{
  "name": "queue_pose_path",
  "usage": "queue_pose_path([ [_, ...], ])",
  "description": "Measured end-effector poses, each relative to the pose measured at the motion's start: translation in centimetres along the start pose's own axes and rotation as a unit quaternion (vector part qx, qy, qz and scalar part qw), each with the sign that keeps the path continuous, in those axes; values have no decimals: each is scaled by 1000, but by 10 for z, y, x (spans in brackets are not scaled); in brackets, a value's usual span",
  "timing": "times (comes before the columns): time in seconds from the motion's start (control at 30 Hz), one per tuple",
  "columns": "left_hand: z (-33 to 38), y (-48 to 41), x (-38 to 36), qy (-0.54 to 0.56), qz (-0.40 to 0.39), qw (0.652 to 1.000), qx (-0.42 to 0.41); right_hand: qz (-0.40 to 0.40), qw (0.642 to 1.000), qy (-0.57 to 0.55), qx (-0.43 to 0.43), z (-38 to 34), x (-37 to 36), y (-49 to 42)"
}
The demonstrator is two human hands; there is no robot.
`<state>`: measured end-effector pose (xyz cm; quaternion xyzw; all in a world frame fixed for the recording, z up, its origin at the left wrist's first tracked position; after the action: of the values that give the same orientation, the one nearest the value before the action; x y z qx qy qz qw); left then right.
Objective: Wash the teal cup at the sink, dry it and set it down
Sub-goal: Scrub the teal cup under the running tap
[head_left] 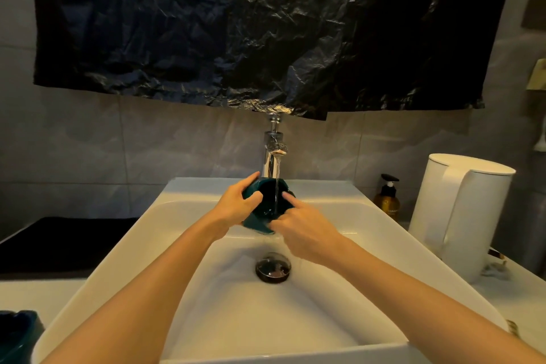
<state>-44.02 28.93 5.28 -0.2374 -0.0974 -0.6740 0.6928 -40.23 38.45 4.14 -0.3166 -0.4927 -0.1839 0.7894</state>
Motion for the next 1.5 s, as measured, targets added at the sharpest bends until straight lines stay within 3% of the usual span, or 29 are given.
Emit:
queue_pose_path([
  [0.07,1,1,-3,-25,-6,1000,-12,-40,982,-176,-59,-7,-7,1],
  [0.1,0,1,-3,-34,-4,999,-14,-50,975,-210,-53,-8,-10,2],
  [0.2,-1,0,-1,-34,-5,999,-9,-31,999,-25,3,13,-16,6],
  [0.3,-2,-1,-1,-8,-6,1000,9,-25,999,47,-2,11,-8,2],
  [0.47,-6,-1,-1,44,17,998,35,-57,996,-40,-56,4,-10,-5],
  [0.7,0,2,-3,73,54,996,-22,65,972,-204,-95,3,3,-2],
  [0.77,-4,0,6,74,73,995,-6,49,984,-159,-61,5,3,1],
  [0.87,-8,-1,11,89,82,993,12,87,995,-57,-4,13,10,3],
  [1.03,-5,-1,3,60,68,996,-6,44,980,-189,-52,-2,-2,0],
  [1.2,-6,-2,1,54,57,997,-4,-12,998,-35,-44,15,-9,2],
  [1.33,-7,-3,-3,51,48,998,4,21,978,-198,-64,-3,-4,-1],
  [1.5,-11,-5,5,99,66,992,35,18,996,-65,-51,11,10,-1],
])
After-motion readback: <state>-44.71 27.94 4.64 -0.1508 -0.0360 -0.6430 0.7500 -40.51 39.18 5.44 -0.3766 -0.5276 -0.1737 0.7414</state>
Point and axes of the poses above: each hand's wrist, its own y-axis away from the middle knuckle, its own x-axis out of the back of the hand, z = x × y, the point moved 9 cm from there along -y, towards the middle knuckle, and after that the axes turned 6 degrees about -y, right-handed, at the moved point
